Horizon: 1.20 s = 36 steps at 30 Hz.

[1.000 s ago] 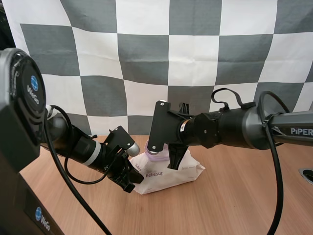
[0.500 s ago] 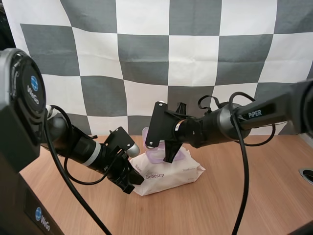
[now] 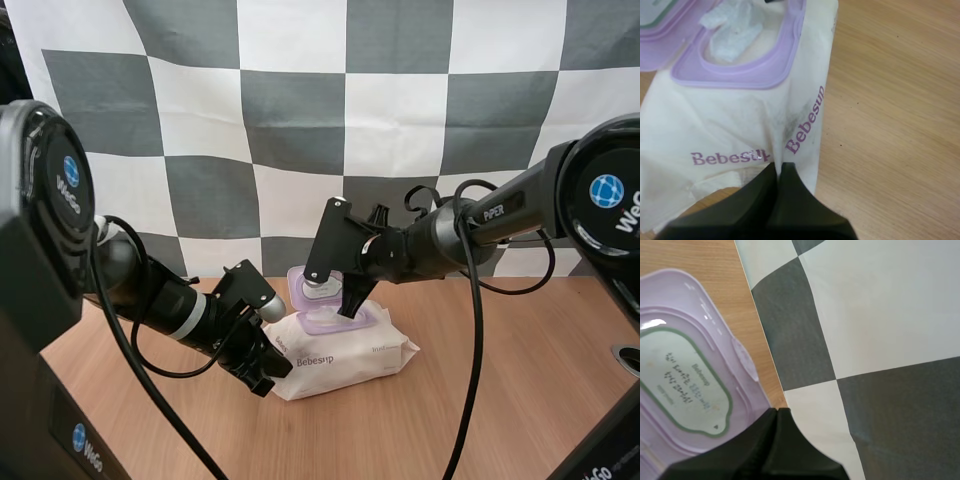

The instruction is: Open the wet wipes lid

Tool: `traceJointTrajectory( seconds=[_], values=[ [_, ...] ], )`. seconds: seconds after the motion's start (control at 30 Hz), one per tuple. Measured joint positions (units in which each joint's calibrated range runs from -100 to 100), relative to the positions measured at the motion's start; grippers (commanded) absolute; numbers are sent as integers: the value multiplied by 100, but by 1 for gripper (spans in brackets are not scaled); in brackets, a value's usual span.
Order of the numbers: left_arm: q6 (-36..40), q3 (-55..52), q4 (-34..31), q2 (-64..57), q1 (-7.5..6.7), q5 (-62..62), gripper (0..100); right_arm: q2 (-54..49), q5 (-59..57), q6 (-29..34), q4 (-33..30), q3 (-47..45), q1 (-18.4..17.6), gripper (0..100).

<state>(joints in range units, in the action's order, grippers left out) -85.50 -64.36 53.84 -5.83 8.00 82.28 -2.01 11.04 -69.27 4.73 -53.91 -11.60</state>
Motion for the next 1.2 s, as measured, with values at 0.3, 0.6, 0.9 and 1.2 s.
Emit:
traceJointTrajectory(
  seconds=[0.3, 0.6, 0.9, 1.2],
  values=[
    [84, 0, 3, 0, 0, -149, 16, 0, -601, 0, 86, 0, 0, 0],
    [199, 0, -198, 0, 0, -70, 28, 329, -292, 0, 86, 127, -8, 0],
    [247, 20, -188, 0, 0, -208, 42, 14, -366, 0, 337, 127, -8, 0],
    [913, 236, -197, -696, 0, -922, 89, -173, -885, 0, 918, 127, -8, 78]
  ],
)
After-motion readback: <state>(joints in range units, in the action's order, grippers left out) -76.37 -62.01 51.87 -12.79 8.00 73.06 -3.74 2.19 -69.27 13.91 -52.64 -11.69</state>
